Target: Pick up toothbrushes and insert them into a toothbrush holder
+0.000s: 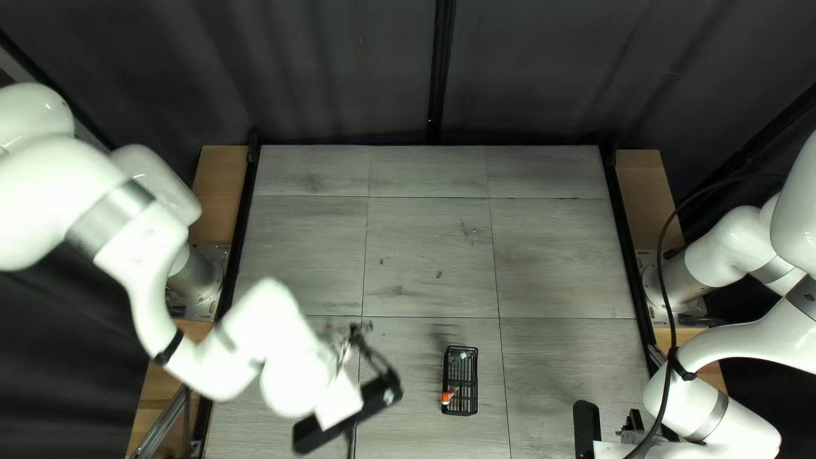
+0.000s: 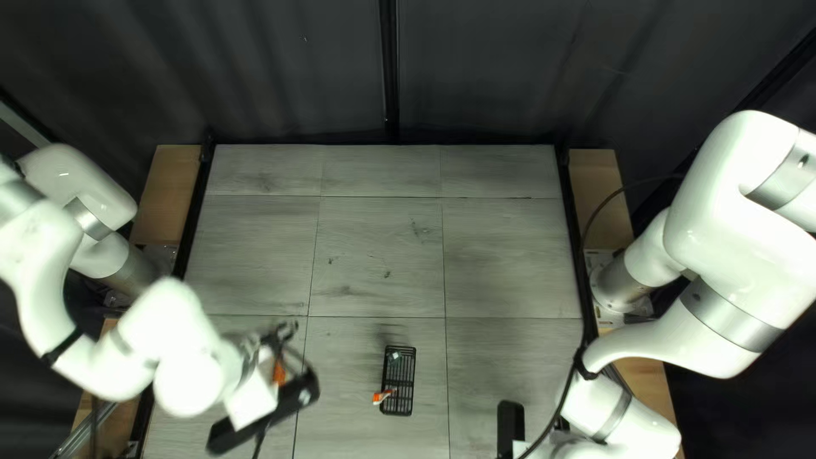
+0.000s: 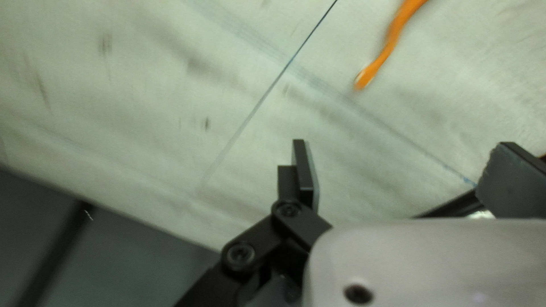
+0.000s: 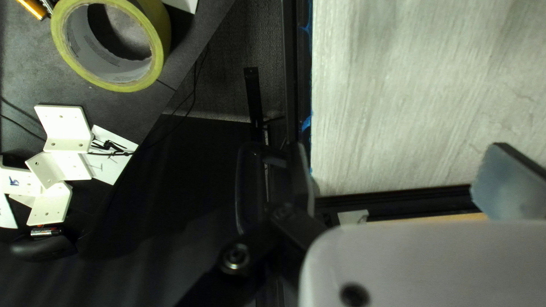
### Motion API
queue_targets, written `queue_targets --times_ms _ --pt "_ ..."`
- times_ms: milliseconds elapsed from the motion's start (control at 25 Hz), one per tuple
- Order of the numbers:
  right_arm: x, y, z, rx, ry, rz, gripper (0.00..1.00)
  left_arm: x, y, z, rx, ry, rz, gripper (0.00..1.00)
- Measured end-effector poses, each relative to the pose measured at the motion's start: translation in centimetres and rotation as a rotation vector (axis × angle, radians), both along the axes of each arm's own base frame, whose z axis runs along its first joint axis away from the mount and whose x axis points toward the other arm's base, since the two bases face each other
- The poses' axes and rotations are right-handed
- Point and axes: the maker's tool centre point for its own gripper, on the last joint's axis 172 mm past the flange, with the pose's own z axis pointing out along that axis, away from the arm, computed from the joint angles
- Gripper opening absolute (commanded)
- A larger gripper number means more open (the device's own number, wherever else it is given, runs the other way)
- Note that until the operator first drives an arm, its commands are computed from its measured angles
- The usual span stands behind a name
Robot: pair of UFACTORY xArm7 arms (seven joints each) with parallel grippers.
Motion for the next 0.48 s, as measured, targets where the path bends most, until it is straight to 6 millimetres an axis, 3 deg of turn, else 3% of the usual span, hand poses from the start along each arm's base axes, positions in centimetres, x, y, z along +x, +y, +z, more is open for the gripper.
queue_targets --times_ms 320,480 --pt "0.0 0.0 0.0 0.0 0.0 0.0 1.0 0.0 -0.4 -1.2 -0.016 0.002 -0.005 1.0" --pt "0.0 0.0 0.0 0.0 0.0 0.0 1.0 0.8 -2.6 -4.6 -0.034 0.046 -0.097 1.0"
